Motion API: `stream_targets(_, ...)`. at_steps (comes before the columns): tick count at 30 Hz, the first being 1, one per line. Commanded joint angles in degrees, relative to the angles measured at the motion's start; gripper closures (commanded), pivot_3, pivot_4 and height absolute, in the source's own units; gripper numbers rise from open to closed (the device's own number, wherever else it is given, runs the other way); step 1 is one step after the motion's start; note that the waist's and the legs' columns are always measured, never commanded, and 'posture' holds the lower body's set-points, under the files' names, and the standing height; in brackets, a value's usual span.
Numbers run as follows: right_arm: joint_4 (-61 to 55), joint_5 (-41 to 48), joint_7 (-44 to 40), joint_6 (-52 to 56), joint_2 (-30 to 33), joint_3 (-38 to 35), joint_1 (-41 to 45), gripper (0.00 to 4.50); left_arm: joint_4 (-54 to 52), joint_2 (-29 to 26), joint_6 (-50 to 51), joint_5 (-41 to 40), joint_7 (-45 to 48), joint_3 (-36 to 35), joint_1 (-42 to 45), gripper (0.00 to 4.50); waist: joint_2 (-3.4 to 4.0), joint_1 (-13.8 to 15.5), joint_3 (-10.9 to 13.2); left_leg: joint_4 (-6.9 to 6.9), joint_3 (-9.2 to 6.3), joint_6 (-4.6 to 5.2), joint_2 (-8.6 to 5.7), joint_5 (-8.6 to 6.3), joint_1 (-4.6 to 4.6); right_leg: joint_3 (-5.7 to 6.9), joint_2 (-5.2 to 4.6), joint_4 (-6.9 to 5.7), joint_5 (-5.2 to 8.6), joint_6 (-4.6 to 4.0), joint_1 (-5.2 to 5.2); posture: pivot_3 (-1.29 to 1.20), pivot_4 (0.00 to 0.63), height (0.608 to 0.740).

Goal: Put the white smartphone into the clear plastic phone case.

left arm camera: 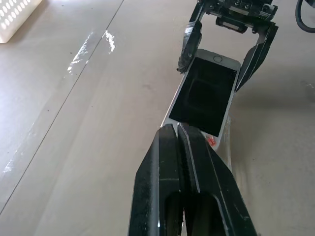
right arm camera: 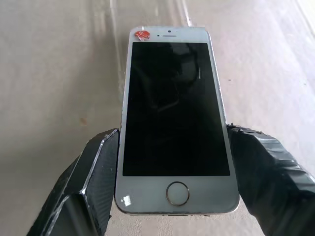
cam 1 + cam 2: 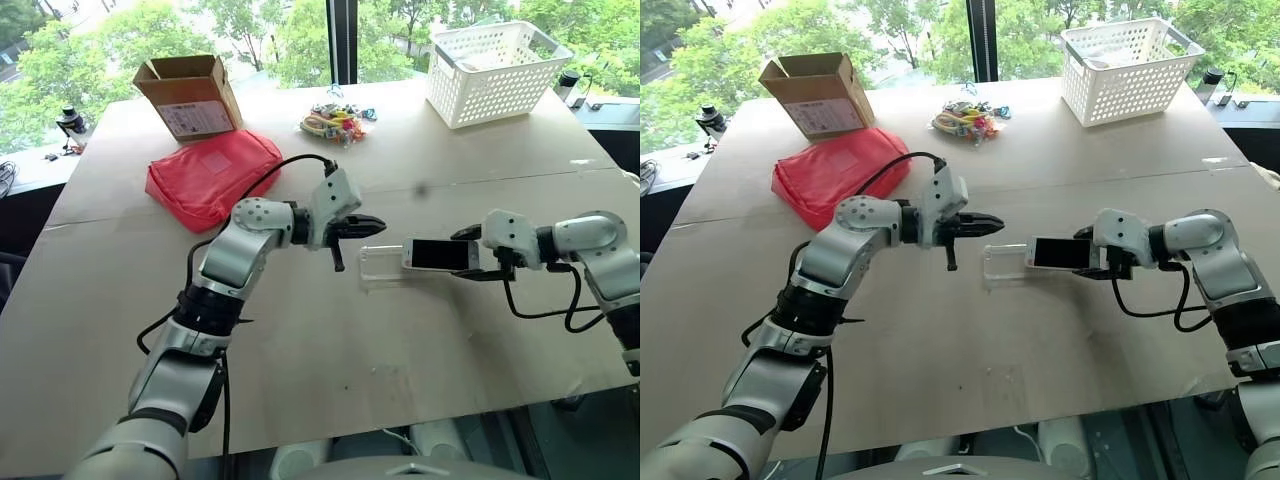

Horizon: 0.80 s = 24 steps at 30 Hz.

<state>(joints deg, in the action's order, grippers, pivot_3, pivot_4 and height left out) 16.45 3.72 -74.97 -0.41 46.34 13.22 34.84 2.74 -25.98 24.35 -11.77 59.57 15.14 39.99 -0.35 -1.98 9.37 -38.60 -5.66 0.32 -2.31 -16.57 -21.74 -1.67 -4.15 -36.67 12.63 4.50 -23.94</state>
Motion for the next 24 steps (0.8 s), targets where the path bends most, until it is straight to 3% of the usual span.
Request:
stream_targets(1,0.2,-1.3,-1.3,-0.9,0.2,0.2,2.7,1.56,-3.1,0.3,-1.2,0.6,-0.2,1.1,-0.9,4.42,0.0,0.0,0.0,0.0,-0.01,-0.01,0.0,0.0,0.0,0.0,0.0,0.0,0.0,0.0,0.0,0.0,0.15,0.74)
stream_targets(14,-3.7,-4.1,-3.0,1.6,-0.3,2.5,3.7,1.56,0.0,5.4,-1.4,4.3,-1.0,6.8,-0.5,4.42,0.01,0.0,0.0,-0.05,-0.09,-0.03,0.0,0.01,0.02,-0.01,0.02,-0.1,-0.01,-0.01,-0.01,0.0,0.15,0.74)
stream_targets(24,-1.4,-3.4,-3.7,0.7,-3.2,2.7,4.3,1.56,12.2,9.1,-4.8,12.2,-6.0,11.3,-0.1,4.42,0.0,0.0,0.0,-0.07,-0.05,-0.03,0.0,0.01,0.02,0.01,0.02,-0.11,-0.01,-0.01,-0.01,0.0,0.15,0.74)
